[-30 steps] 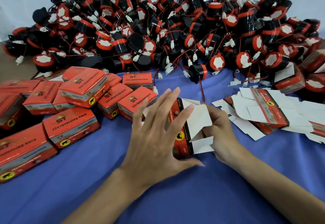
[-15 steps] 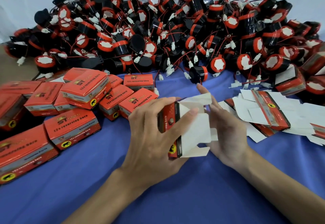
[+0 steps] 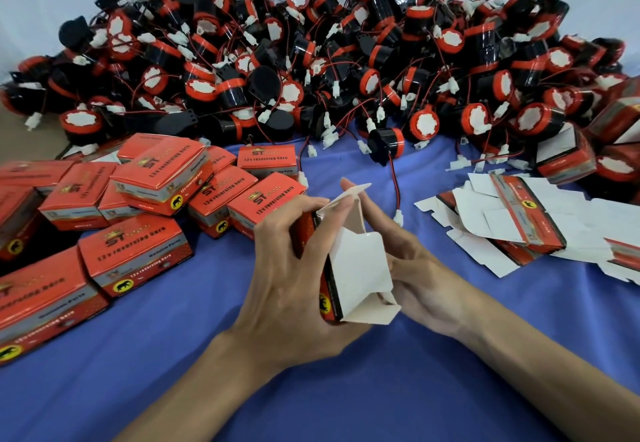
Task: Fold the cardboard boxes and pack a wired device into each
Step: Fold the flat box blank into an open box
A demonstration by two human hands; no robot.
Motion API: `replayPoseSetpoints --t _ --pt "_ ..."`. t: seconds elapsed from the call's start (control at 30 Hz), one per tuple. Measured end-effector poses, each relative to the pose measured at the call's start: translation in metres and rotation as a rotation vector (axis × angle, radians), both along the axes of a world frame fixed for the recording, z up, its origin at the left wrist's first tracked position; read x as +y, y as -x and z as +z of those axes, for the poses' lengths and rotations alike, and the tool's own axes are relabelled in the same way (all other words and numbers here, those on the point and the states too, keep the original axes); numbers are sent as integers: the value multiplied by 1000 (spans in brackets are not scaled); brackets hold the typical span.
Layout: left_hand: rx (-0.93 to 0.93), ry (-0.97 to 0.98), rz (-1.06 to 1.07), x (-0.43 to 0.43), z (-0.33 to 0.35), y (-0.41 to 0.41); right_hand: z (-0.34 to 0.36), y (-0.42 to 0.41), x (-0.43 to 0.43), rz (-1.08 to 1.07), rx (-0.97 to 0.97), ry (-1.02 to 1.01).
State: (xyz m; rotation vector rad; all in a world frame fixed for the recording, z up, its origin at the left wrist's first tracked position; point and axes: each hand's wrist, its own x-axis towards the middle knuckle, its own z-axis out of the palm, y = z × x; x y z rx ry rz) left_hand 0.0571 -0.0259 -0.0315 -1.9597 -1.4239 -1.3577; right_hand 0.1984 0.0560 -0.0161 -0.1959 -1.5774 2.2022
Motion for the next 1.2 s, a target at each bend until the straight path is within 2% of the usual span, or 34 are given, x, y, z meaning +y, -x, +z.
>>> replayPoseSetpoints --t 0.1,0.37,0.53,0.73,0.97,1.1,1.2 --pt "16 -24 -31 0 1 0 -1 0 -1 -38 -18 -57" --pt "-131 6 -244 -2 -2 4 -4 8 -8 -231 -30 -122" --pt "-153 -18 -321 2 -5 5 -4 9 -13 -258 -48 -178" --pt "-179 -58 -303 3 0 6 -5 14 -19 -329 -3 -253" --pt "-86 -13 -246 -1 0 1 -8 13 -15 -358 19 -279" --pt "-57 -16 -250 -1 -1 1 -7 15 -19 -463 27 -461" --pt "-80 -10 -293 0 -3 2 -9 16 -23 -587 -54 -662"
